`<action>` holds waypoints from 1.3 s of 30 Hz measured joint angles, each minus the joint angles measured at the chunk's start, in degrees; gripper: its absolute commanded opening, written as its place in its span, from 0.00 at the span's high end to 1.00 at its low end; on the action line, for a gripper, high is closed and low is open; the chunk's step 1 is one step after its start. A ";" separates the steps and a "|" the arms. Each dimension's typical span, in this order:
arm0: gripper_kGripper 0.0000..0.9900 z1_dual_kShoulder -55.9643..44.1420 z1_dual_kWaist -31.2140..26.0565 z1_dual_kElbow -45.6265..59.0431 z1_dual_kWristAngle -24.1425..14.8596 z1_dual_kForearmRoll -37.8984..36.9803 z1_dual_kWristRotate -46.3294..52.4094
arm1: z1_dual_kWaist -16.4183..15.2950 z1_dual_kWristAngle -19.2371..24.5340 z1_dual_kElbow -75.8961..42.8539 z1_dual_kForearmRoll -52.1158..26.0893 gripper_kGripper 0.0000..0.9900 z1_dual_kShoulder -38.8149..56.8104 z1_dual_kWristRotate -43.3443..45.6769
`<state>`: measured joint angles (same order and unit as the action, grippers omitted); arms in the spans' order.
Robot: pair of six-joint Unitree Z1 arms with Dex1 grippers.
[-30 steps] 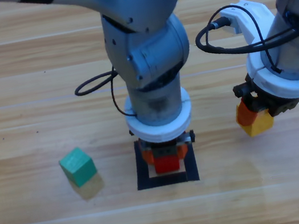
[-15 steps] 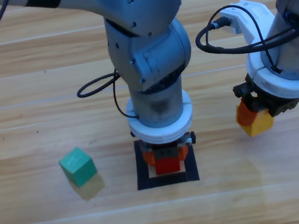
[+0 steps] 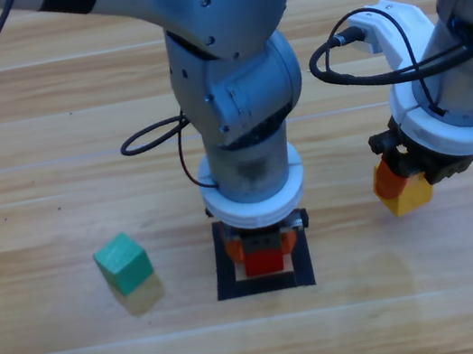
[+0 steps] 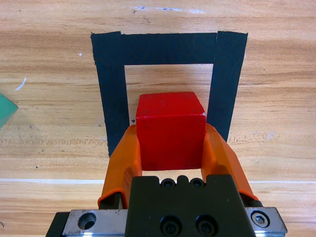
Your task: Stack the blocks in the rectangular block: red at the bottom, yellow in the middle, green on top
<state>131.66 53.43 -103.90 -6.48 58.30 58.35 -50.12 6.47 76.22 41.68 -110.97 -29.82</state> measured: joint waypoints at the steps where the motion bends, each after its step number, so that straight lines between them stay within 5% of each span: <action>1: 0.56 0.00 0.00 0.00 0.00 0.00 0.08 | 0.00 0.00 0.00 0.00 0.98 0.00 0.00; 15: 0.19 0.00 0.00 0.71 -0.49 -0.02 2.47 | 0.00 0.01 0.00 0.00 0.98 0.00 0.00; 30: 0.08 -0.94 0.05 0.62 -0.81 -0.02 4.13 | 0.00 -0.08 1.08 1.20 0.98 0.01 -4.15; 39: 0.08 -15.59 0.19 0.63 -4.31 2.35 4.31 | -0.32 -0.29 2.86 2.87 0.98 0.01 -10.25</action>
<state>116.07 53.62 -103.27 -10.79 60.65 62.66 -50.44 6.18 79.08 44.55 -110.97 -40.07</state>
